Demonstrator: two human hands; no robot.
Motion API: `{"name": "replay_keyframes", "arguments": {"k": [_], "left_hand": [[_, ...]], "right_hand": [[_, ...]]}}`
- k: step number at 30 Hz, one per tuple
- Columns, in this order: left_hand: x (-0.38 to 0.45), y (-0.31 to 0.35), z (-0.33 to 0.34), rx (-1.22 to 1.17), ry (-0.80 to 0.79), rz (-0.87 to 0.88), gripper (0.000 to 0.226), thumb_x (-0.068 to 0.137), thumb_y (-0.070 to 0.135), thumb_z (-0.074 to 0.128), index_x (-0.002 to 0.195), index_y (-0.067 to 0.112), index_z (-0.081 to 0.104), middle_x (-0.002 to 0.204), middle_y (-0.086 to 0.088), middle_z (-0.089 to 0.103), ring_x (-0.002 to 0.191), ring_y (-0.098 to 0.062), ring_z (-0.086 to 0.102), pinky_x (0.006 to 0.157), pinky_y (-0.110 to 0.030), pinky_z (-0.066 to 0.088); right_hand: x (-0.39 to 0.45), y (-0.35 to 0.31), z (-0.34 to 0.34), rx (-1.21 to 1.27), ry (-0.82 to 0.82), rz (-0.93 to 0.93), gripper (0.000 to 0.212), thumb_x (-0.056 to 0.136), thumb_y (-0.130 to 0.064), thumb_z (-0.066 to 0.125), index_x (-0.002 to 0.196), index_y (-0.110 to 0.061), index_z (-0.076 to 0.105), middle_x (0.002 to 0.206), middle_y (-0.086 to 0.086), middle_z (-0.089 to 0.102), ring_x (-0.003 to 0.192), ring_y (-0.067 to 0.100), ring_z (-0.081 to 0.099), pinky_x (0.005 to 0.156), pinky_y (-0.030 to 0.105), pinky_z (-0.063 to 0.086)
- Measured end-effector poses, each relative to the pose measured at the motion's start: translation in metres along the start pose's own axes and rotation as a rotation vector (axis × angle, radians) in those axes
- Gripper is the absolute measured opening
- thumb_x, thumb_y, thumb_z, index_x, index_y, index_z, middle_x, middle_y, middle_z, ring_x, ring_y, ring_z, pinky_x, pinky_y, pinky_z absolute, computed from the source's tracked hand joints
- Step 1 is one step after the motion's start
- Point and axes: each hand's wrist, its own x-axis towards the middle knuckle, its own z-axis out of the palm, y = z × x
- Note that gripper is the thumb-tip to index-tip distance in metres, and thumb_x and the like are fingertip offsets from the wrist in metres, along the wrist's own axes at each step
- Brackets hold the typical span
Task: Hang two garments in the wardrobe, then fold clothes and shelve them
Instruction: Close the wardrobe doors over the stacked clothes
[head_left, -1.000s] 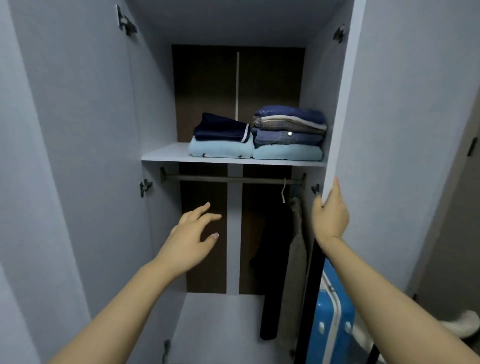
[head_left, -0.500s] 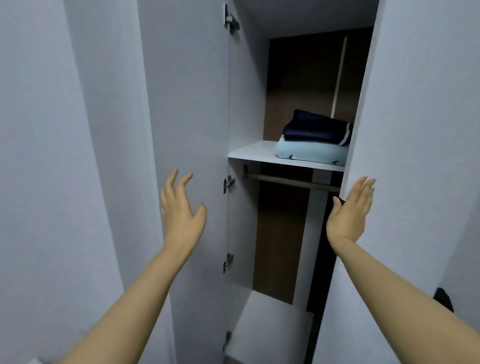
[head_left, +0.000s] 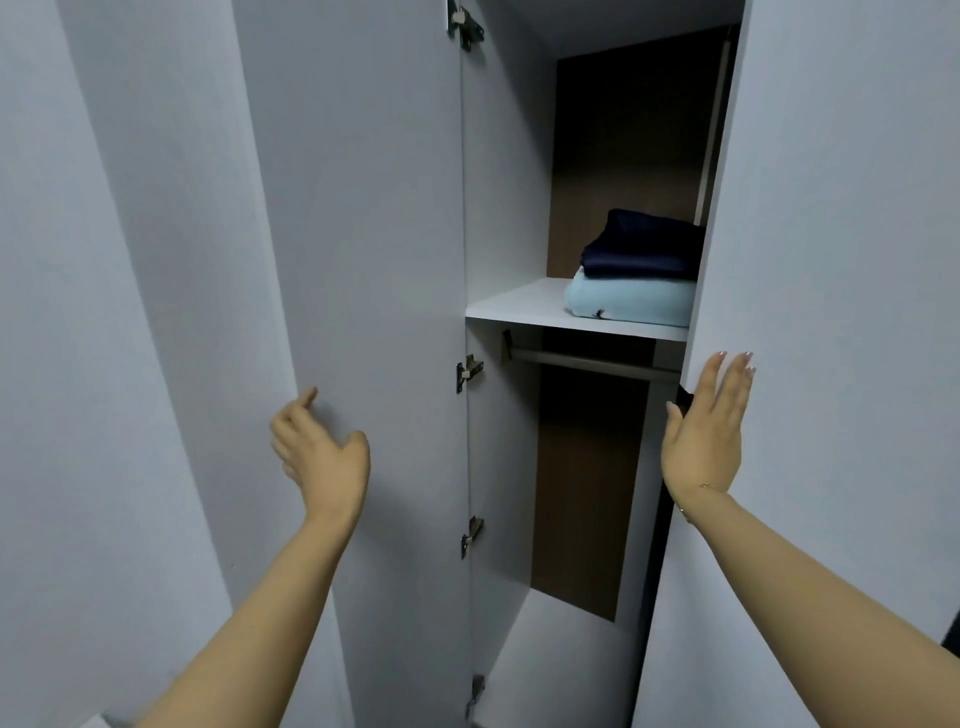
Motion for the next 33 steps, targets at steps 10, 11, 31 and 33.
{"name": "replay_keyframes", "arguments": {"k": [10,11,31,33], "left_hand": [[0.011,0.003,0.003,0.023,-0.004,-0.076,0.069,0.079,0.011,0.066,0.139,0.0,0.035,0.14,-0.022,0.032,0.126,-0.039,0.037,0.11,-0.042,0.031],[0.012,0.004,-0.001,0.02,-0.004,-0.085,0.058,0.077,0.015,0.065,0.13,0.002,0.043,0.133,-0.021,0.037,0.115,-0.04,0.045,0.104,-0.043,0.038],[-0.098,0.087,0.154,0.351,-0.647,0.867,0.087,0.094,0.042,0.058,0.154,0.034,-0.005,0.162,-0.001,-0.016,0.15,-0.021,-0.006,0.122,-0.041,0.011],[-0.092,0.089,0.188,0.571,-0.716,0.884,0.114,0.084,0.057,0.063,0.143,0.039,-0.033,0.153,0.001,-0.04,0.145,-0.027,-0.027,0.119,-0.057,0.002]], "right_hand": [[0.014,0.004,0.009,-0.023,-0.108,-0.04,0.074,0.101,-0.021,0.047,0.155,-0.011,-0.002,0.162,0.013,-0.011,0.15,0.027,-0.006,0.115,0.039,0.034],[0.015,0.006,0.008,-0.026,-0.129,-0.05,0.074,0.101,-0.021,0.047,0.155,-0.011,-0.003,0.162,0.013,-0.013,0.15,0.027,-0.007,0.116,0.038,0.032],[0.067,0.111,-0.009,-0.439,-0.363,-0.591,0.095,0.09,-0.05,0.059,0.154,-0.026,-0.006,0.16,0.005,-0.02,0.147,0.024,-0.018,0.115,0.062,-0.003],[0.072,0.116,0.0,-0.469,-0.333,-0.616,0.107,0.081,-0.059,0.065,0.153,-0.026,-0.007,0.161,0.007,-0.018,0.148,0.025,-0.017,0.115,0.065,0.0]]}}
